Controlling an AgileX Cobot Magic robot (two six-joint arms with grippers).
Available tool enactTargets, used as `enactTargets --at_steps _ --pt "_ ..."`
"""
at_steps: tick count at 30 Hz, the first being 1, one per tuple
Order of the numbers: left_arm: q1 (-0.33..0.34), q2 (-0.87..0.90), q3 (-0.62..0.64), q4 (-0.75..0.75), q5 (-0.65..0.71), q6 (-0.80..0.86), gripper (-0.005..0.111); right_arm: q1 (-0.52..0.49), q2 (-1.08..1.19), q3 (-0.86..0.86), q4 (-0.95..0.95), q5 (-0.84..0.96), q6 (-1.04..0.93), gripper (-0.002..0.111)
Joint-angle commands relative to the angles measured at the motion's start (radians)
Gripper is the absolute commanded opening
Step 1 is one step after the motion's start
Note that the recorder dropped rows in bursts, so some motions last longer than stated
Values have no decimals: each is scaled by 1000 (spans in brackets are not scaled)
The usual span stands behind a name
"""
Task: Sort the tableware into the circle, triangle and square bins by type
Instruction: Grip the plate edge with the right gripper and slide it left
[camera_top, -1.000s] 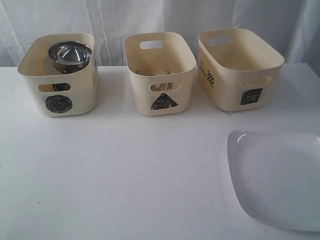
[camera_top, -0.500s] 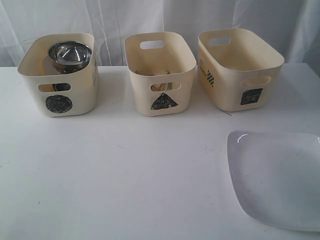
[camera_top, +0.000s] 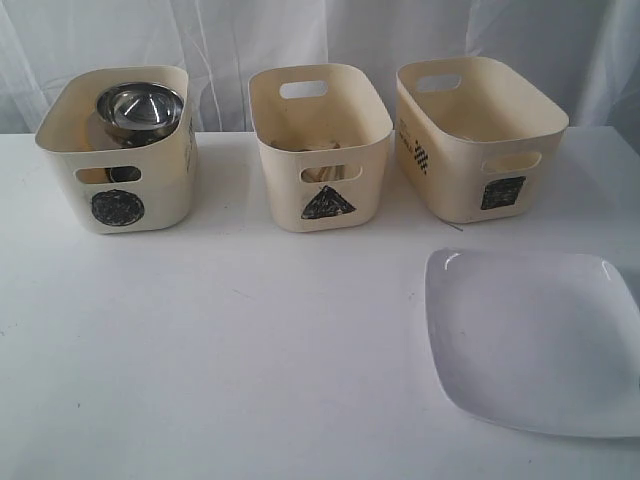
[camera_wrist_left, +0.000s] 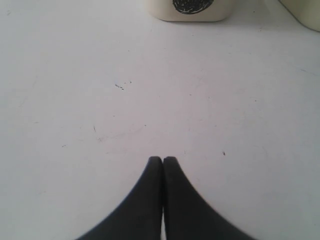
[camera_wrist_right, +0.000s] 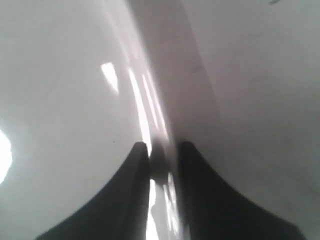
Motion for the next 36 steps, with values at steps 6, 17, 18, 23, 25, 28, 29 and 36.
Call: enactTargets --at_steps 6,17,18,23,25,28,29,36 --pt "-6 -8 3 -6 29 1 0 -1 37 31 49 6 -145 0" --pt "-6 -8 3 -6 29 1 0 -1 57 31 42 105 -124 31" --pt "-6 -8 3 -6 29 1 0 -1 62 31 42 105 -124 37" --pt "-6 -8 3 -6 29 1 0 10 126 32 28 93 -132 46" --pt "-6 -8 3 -6 29 1 0 38 180 47 11 77 -134 38" --pt "-6 -8 3 -6 29 1 0 78 235 47 8 79 -119 0" --pt "-6 -8 3 -6 29 1 0 80 237 47 8 70 -112 0" --pt "-6 -8 3 -6 29 1 0 80 158 28 188 272 -240 0"
